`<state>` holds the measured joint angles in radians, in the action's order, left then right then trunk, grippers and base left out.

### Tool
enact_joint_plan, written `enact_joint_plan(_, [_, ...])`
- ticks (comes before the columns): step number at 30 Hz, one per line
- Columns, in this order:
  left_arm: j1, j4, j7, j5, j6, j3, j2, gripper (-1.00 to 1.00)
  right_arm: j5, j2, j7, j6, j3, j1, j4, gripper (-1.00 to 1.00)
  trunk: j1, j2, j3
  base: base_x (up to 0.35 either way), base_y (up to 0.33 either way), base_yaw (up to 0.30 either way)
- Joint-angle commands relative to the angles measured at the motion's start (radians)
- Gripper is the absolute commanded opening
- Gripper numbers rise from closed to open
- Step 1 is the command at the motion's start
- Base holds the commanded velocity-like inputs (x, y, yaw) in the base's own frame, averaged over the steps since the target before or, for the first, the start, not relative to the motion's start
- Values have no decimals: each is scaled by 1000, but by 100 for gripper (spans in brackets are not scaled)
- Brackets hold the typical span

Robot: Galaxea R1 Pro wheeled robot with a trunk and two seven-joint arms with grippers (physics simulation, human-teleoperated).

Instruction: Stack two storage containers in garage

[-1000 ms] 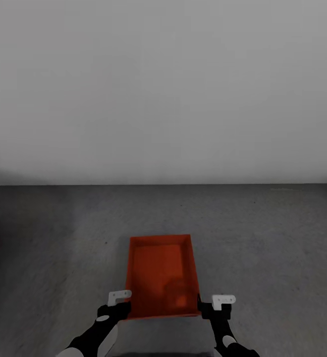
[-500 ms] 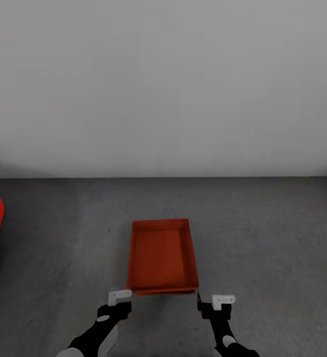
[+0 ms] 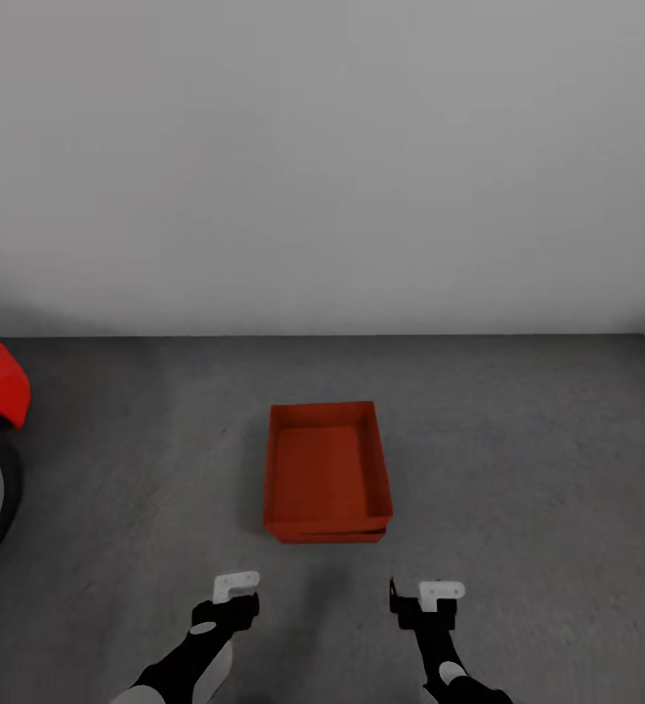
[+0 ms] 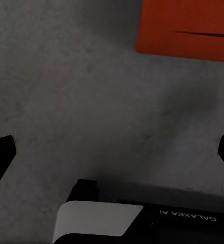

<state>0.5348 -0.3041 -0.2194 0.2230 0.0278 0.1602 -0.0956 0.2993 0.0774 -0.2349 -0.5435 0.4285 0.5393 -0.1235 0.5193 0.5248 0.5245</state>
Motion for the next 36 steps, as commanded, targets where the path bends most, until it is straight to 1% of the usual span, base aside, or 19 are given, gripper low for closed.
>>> enact_joint_plan(1, [1,0,-6,10,3,9,0,100,6,0,-6,-3,9,1,1,100,0,1,1,-345,79,0])
enact_joint_plan(21, [1,0,-6,10,2,9,1,100,6,1,-6,-3,9,1,7,100,0,1,1,-343,73,0])
enact_joint_plan(24, [1,0,-6,10,2,9,1,100,6,1,-6,-3,9,1,7,100,0,1,1,-178,13,0])
enact_joint_plan(29, [1,0,-4,10,1,9,2,100,3,0,-5,-3,9,1,7,100,0,1,1,-45,3,0])
enact_joint_plan(32, [1,2,1,10,-1,8,13,100,-1,-10,-4,-2,9,1,7,100,0,1,1,-6,0,0])
enact_joint_plan(33, [1,4,1,10,-4,8,21,100,-1,-13,-4,-1,9,1,7,100,0,1,1,-3,0,0])
enact_joint_plan(34, [1,6,1,11,-8,5,55,100,1,-36,-3,4,9,1,7,100,0,1,1,-1,0,0])
enact_joint_plan(35, [1,8,1,13,-10,2,71,100,2,-50,-3,5,9,1,7,100,0,1,1,0,0,0])
enact_joint_plan(36, [1,19,3,16,-13,-2,99,100,3,-76,-3,7,10,1,7,100,0,1,1,0,0,0])
